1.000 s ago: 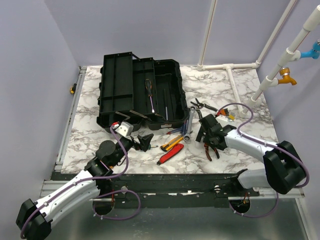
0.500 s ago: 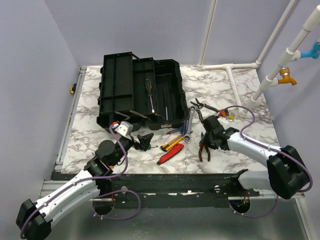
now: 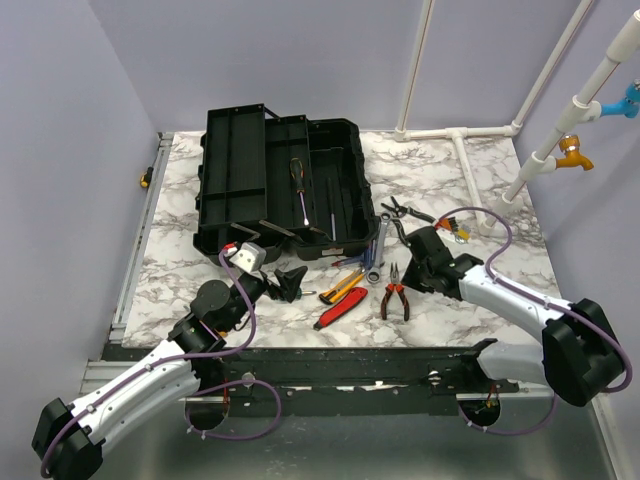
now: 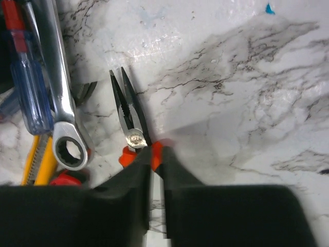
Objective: Pack the tool kit
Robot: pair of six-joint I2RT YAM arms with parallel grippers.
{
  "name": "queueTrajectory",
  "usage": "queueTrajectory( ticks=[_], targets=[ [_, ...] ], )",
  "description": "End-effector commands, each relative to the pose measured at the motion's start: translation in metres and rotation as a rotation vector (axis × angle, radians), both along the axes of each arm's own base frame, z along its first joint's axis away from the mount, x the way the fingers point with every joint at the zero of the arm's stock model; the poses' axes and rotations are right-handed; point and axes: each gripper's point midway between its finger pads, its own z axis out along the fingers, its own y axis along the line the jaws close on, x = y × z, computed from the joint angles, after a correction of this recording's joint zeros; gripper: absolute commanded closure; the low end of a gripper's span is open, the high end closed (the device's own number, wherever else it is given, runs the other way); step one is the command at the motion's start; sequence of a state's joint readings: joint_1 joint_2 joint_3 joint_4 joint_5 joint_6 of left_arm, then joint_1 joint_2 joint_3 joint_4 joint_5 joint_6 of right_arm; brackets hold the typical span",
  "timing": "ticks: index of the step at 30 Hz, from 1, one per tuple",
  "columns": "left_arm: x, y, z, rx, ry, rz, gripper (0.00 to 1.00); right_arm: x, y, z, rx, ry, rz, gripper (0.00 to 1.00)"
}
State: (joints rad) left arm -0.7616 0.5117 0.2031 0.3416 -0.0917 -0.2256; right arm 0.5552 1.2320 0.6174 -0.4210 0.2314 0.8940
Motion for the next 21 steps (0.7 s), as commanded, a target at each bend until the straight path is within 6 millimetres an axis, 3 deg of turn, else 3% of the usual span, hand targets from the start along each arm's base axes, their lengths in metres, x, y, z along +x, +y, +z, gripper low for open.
queueTrajectory(
  ticks=[1,2,3,8,12,17,21],
  targets=[
    [-0.003,-0.005,0.016,-0.025,-0.026,-0.032,0.05,-0.003,0.0,0.005,-0.033,0.015,0.056,0.42],
    [-0.003,-0.006,0.016,-0.025,-0.026,-0.033,0.05,-0.005,-0.001,0.001,-0.044,0.036,0.06,0.07],
    [-0.003,-0.006,0.016,-0.025,-0.026,-0.033,0.06,-0.007,0.0,-0.001,-0.049,0.054,0.076,0.0],
    [-0.003,-0.006,0.016,-0.024,-0.025,-0.033,0.05,-0.014,0.003,-0.01,-0.058,0.094,0.149,0.04],
    [-0.002,-0.006,0.015,-0.021,-0.023,-0.034,0.05,-0.019,0.022,-0.003,0.019,0.071,0.275,0.05],
    [-0.002,-0.007,0.014,-0.017,-0.02,-0.036,0.05,-0.025,0.024,-0.005,-0.04,0.082,0.287,0.05],
    [-0.001,-0.007,0.013,-0.013,-0.017,-0.03,0.05,-0.029,0.017,-0.017,-0.128,0.131,0.255,0.09]
  ],
)
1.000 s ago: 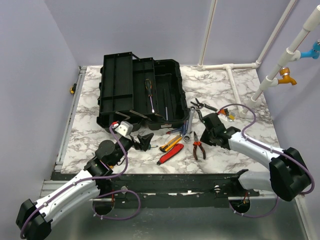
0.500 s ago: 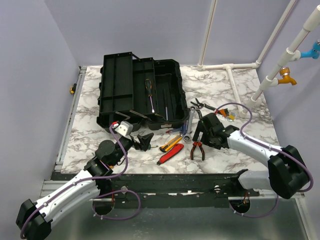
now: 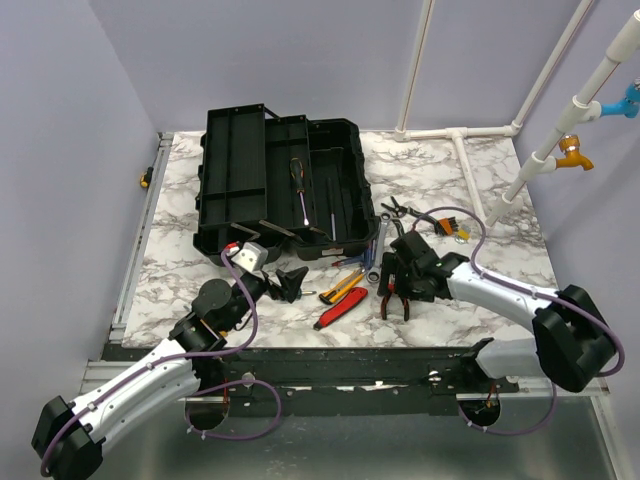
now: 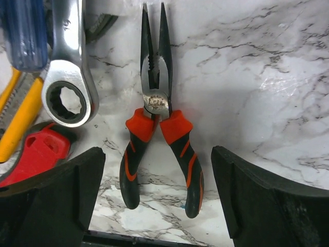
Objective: Pack the tool kit
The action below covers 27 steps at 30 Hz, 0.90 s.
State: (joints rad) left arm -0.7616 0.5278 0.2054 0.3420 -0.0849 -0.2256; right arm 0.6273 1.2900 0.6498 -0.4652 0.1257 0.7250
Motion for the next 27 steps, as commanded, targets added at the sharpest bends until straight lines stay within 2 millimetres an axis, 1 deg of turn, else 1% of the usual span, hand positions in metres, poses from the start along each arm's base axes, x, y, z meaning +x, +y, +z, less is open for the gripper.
queueTrajectory(
  ticks=[1,5,7,12,13,14,15,18,19,22,25,26,27],
  targets=[
    [-0.001,-0.005,0.016,-0.021,-0.026,-0.026,0.05,-0.003,-0.007,-0.009,-0.109,0.032,-0.018,0.09],
    [-0.002,-0.006,0.016,-0.021,-0.026,-0.03,0.05,-0.005,-0.006,-0.013,-0.177,0.027,-0.018,0.13],
    [-0.001,-0.005,0.015,-0.016,-0.023,-0.024,0.05,-0.005,-0.006,-0.011,-0.22,0.016,-0.011,0.25],
    [-0.002,-0.004,0.017,-0.021,-0.027,-0.024,0.05,-0.001,-0.013,-0.001,-0.365,-0.025,-0.025,0.33],
    [-0.001,-0.004,0.016,-0.019,-0.027,-0.02,0.05,-0.001,-0.014,0.0,-0.374,-0.028,-0.024,0.39],
    [-0.001,-0.003,0.016,-0.019,-0.028,-0.017,0.05,-0.001,-0.013,0.001,-0.371,-0.031,-0.02,0.47],
    [-0.001,-0.004,0.016,-0.018,-0.026,-0.019,0.05,0.0,-0.01,0.003,-0.353,-0.039,-0.014,0.59],
    [-0.002,-0.005,0.017,-0.022,-0.029,-0.027,0.05,0.002,0.004,0.013,-0.254,-0.075,0.0,0.89],
    [-0.002,-0.004,0.017,-0.023,-0.03,-0.026,0.05,0.003,0.008,0.018,-0.222,-0.087,0.0,0.91],
    [-0.001,-0.003,0.016,-0.018,-0.026,-0.017,0.05,0.008,0.024,0.044,-0.092,-0.164,0.01,0.91],
    [-0.003,-0.006,0.017,-0.023,-0.028,-0.033,0.05,0.014,0.027,0.066,-0.02,-0.254,0.016,0.91],
    [-0.003,-0.006,0.018,-0.025,-0.029,-0.035,0.05,0.014,0.026,0.07,-0.014,-0.268,0.015,0.88],
    [-0.003,-0.006,0.018,-0.024,-0.03,-0.033,0.05,0.014,0.024,0.073,-0.02,-0.271,0.016,0.83]
  ],
)
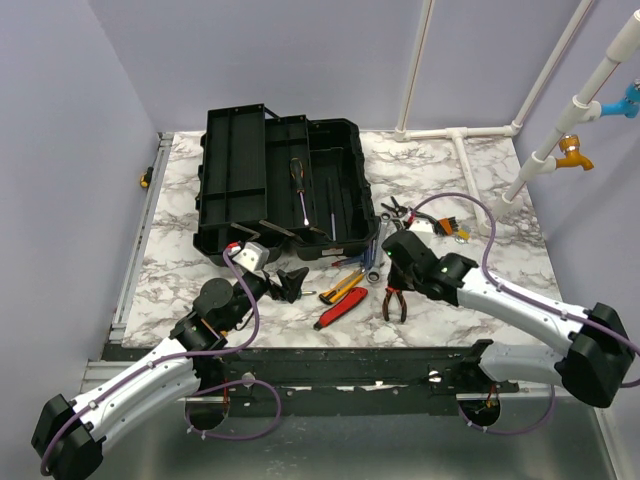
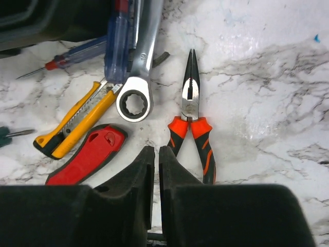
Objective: Pack the tool kit
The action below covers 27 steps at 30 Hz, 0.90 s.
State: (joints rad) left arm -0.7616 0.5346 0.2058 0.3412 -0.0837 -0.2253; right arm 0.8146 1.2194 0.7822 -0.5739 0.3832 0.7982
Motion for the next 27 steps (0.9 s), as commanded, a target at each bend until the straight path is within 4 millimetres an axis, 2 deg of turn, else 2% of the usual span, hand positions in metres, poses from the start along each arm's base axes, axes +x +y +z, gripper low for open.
queueTrajectory(
  ticks=[1,3,4,8,16,27],
  targets=[
    [-0.002,-0.005,0.018,-0.026,-0.031,-0.027,0.05,0.002,0.002,0.017,0.035,-0.056,0.025,0.75],
    [-0.002,-0.004,0.018,-0.024,-0.028,-0.023,0.05,0.001,-0.002,0.013,-0.011,-0.033,0.024,0.48],
    [-0.002,-0.005,0.018,-0.026,-0.028,-0.029,0.05,0.0,-0.007,0.009,-0.048,-0.014,0.016,0.44],
    [-0.003,-0.006,0.019,-0.032,-0.032,-0.036,0.05,-0.006,-0.021,-0.01,-0.159,0.068,-0.026,0.43],
    [-0.003,-0.007,0.017,-0.027,-0.024,-0.04,0.05,-0.027,-0.035,-0.046,-0.221,0.181,-0.042,0.45],
    [-0.004,-0.008,0.018,-0.027,-0.026,-0.046,0.05,-0.032,-0.026,-0.069,-0.198,0.232,-0.038,0.51]
  ],
)
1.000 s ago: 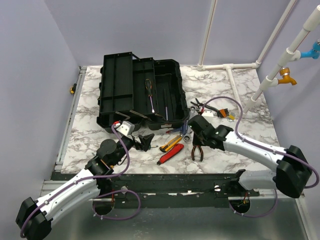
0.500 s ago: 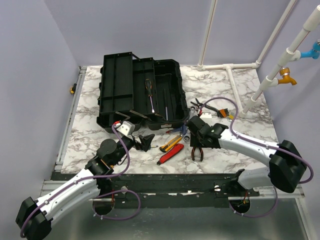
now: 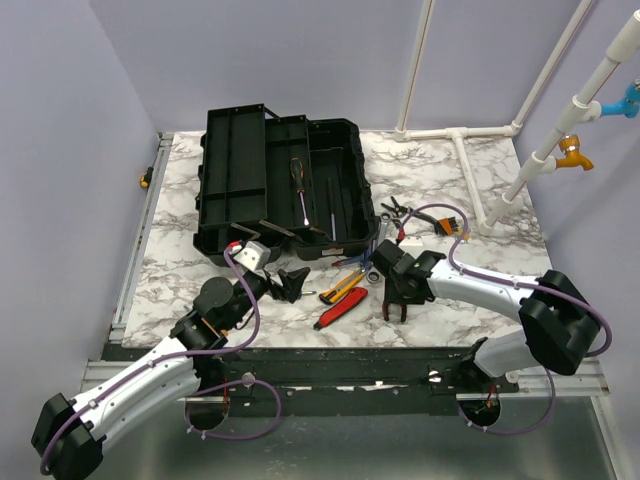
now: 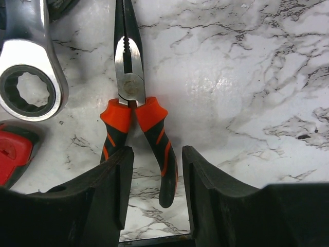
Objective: Pack the tool kit
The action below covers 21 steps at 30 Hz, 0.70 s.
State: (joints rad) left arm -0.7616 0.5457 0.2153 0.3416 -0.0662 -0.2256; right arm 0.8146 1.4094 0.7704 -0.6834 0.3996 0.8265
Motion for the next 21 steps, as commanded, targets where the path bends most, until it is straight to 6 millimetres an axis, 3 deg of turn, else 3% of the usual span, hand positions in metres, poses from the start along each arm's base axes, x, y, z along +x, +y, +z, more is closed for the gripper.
queueTrajectory(
  ticks=[1,4,6,7,8,13,21],
  targets=[
    [-0.002,-0.004,0.016,-0.027,-0.027,-0.027,0.05,-0.007,0.008,-0.015,0.04,0.035,-0.008,0.52],
    [-0.003,-0.004,0.016,-0.027,-0.027,-0.024,0.05,-0.011,0.013,-0.026,0.061,0.066,0.001,0.58],
    [-0.003,-0.004,0.016,-0.027,-0.027,-0.024,0.05,-0.01,0.016,-0.026,0.072,0.067,0.009,0.73],
    [-0.002,-0.004,0.016,-0.026,-0.026,-0.023,0.05,-0.008,0.021,-0.021,0.094,0.056,0.022,0.89],
    [-0.003,-0.004,0.016,-0.026,-0.028,-0.024,0.05,-0.005,0.025,-0.015,0.115,0.041,0.037,0.99],
    [-0.002,-0.004,0.016,-0.025,-0.027,-0.023,0.06,0.012,0.029,0.038,0.208,-0.131,0.05,0.99],
    [-0.003,-0.003,0.017,-0.028,-0.03,-0.024,0.05,0.029,0.004,0.115,0.305,-0.424,-0.044,0.99]
  ],
)
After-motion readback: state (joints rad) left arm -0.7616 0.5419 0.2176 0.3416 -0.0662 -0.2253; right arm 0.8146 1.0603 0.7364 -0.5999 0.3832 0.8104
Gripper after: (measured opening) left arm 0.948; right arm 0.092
